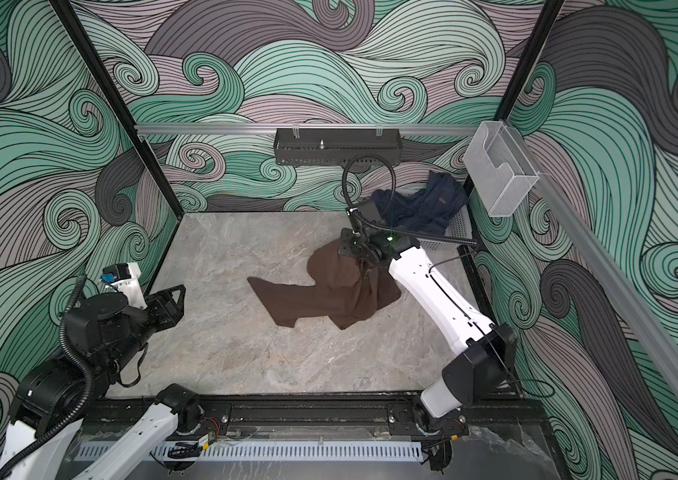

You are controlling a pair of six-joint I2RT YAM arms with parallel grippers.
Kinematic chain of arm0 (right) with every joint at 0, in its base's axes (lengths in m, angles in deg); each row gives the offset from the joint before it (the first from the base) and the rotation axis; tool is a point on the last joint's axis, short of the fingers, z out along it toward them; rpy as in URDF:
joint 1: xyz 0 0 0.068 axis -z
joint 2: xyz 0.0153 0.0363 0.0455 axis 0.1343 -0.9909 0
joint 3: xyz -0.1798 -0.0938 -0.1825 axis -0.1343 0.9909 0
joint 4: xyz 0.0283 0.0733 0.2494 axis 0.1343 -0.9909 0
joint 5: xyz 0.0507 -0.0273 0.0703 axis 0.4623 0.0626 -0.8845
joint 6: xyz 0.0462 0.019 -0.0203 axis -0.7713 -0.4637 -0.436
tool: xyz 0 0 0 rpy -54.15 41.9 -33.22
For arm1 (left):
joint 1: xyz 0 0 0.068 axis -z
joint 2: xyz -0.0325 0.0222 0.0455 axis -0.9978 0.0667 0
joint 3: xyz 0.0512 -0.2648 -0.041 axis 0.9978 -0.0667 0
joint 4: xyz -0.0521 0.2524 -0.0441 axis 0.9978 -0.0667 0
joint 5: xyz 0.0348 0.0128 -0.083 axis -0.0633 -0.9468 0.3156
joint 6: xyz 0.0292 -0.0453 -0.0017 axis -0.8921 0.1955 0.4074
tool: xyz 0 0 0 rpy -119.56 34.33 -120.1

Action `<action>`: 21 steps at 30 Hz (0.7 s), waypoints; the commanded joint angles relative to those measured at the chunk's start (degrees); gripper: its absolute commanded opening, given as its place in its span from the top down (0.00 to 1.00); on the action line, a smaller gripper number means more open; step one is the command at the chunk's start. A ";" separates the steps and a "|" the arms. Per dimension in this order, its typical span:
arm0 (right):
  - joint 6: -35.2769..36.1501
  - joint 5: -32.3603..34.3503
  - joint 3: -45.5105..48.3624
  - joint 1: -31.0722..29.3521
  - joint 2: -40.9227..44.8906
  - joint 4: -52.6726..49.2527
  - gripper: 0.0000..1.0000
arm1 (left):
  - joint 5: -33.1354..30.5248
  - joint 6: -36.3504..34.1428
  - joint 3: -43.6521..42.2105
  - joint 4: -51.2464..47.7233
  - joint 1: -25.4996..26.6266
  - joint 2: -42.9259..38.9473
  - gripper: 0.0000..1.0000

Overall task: Fold and stack the trousers
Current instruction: 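Lift the brown trousers out and drop them on the table with the right gripper, then grasp a trouser leg with the left gripper while the right gripper grasps the waistband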

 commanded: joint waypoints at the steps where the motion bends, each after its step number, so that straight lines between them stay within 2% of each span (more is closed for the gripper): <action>1: -0.11 4.19 5.14 2.11 5.99 1.77 0.30 | 1.85 0.18 -0.50 -1.10 0.47 1.23 0.35; 5: 1.67 10.87 6.43 3.01 9.17 -6.99 0.02 | 3.92 -0.04 -1.33 -1.14 0.47 2.40 0.23; 8: 2.50 14.30 8.07 3.85 13.08 -11.52 0.01 | 6.14 0.01 -2.61 -0.47 0.52 3.67 0.22; 11: 2.90 14.40 11.62 4.60 18.31 -13.20 0.01 | 9.64 0.42 -5.00 1.27 0.50 5.87 0.22; 18: 1.48 9.24 20.81 4.69 28.44 -14.94 0.01 | 19.81 5.29 -13.15 12.05 0.81 14.01 0.22; 21: 1.00 7.66 24.80 4.60 33.03 -14.90 0.01 | 23.15 9.72 -16.55 17.77 1.26 18.64 0.18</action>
